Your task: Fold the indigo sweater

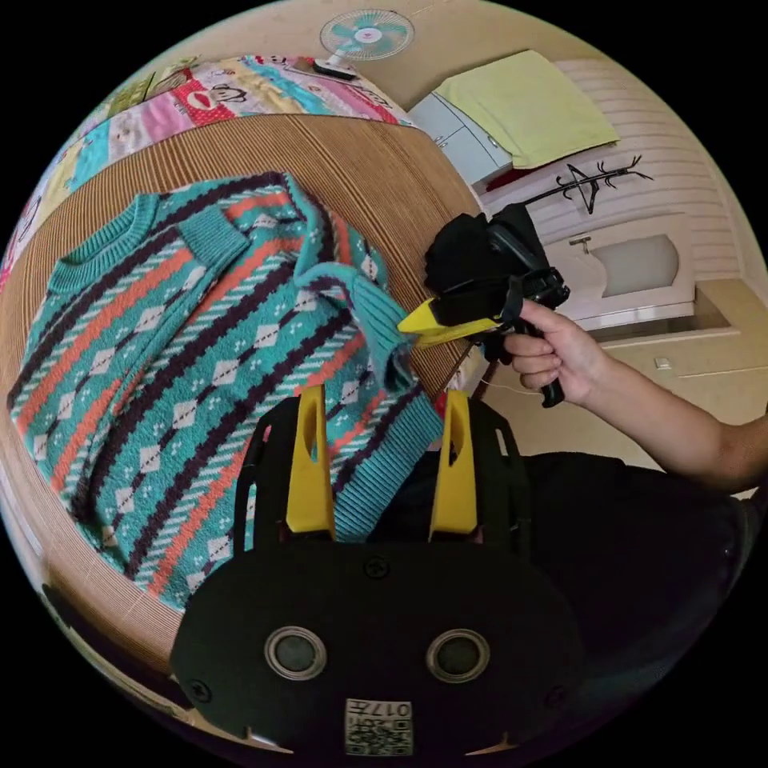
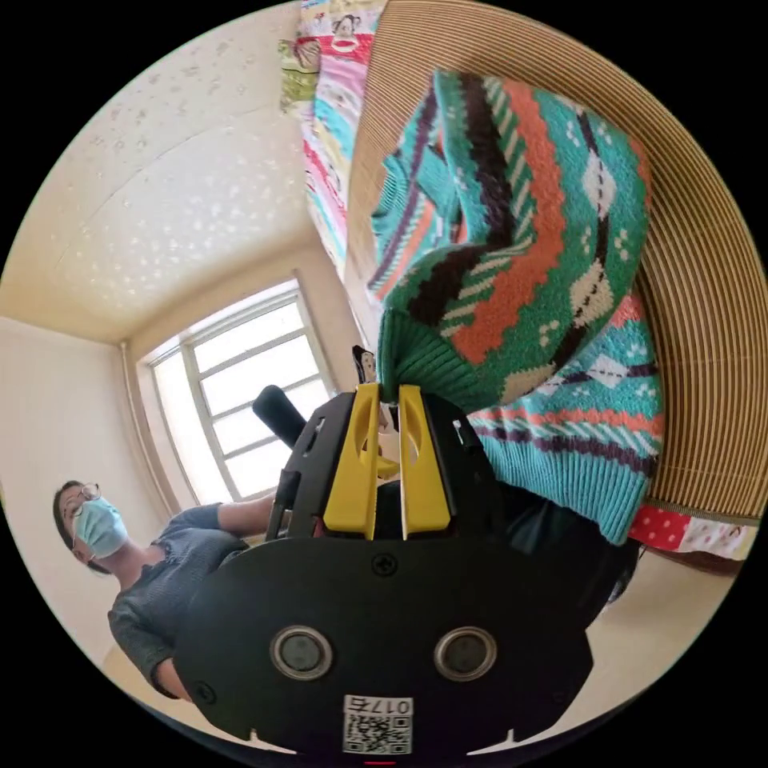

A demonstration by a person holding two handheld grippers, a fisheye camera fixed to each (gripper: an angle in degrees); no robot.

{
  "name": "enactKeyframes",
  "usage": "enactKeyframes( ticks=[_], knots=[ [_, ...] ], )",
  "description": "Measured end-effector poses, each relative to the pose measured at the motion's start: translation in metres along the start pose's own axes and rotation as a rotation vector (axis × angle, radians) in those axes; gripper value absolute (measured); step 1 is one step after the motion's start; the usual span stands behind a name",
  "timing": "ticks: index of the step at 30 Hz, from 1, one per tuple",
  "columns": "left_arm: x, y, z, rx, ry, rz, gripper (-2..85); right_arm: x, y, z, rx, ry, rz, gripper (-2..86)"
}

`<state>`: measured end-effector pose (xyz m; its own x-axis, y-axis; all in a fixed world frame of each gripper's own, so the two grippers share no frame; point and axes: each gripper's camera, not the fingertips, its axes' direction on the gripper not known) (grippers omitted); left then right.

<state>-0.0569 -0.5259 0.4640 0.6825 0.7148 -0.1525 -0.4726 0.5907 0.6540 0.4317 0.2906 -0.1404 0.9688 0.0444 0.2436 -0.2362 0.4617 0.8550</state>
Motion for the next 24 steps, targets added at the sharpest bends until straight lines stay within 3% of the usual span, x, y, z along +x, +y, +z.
enactKeyframes(
  ticks=[3, 7, 11, 14, 17, 19, 24],
  knots=[
    [0.024, -0.015, -0.026, 0.12, 0.01, 0.037, 19.1, -0.043, 0.011, -0.009, -0.067, 0.02, -0.093, 2.0],
    [0.039, -0.043, -0.071, 0.203, 0.039, 0.077, 4.1, -0.101, 0.025, -0.031, 0.052, -0.033, -0.267, 2.0],
    [0.027, -0.055, -0.153, 0.28, -0.027, 0.151, 3.7, -0.125, 0.056, -0.084, 0.319, -0.228, -0.421, 0.8],
    [-0.015, -0.033, -0.225, 0.33, -0.111, 0.086, 4.1, -0.109, 0.069, -0.096, 0.321, -0.211, -0.347, 0.6],
    [-0.081, 0.015, -0.261, 0.313, -0.226, -0.103, 7.0, -0.076, 0.083, -0.09, 0.269, -0.103, -0.224, 0.7],
    [-0.145, 0.071, -0.254, 0.199, -0.259, -0.353, 10.9, -0.049, 0.091, -0.08, 0.219, -0.007, -0.116, 0.8],
    [-0.215, 0.236, -0.205, 0.06, -0.075, -0.801, 14.0, 0.028, 0.12, -0.06, 0.118, 0.217, 0.184, 2.3]
  ],
)
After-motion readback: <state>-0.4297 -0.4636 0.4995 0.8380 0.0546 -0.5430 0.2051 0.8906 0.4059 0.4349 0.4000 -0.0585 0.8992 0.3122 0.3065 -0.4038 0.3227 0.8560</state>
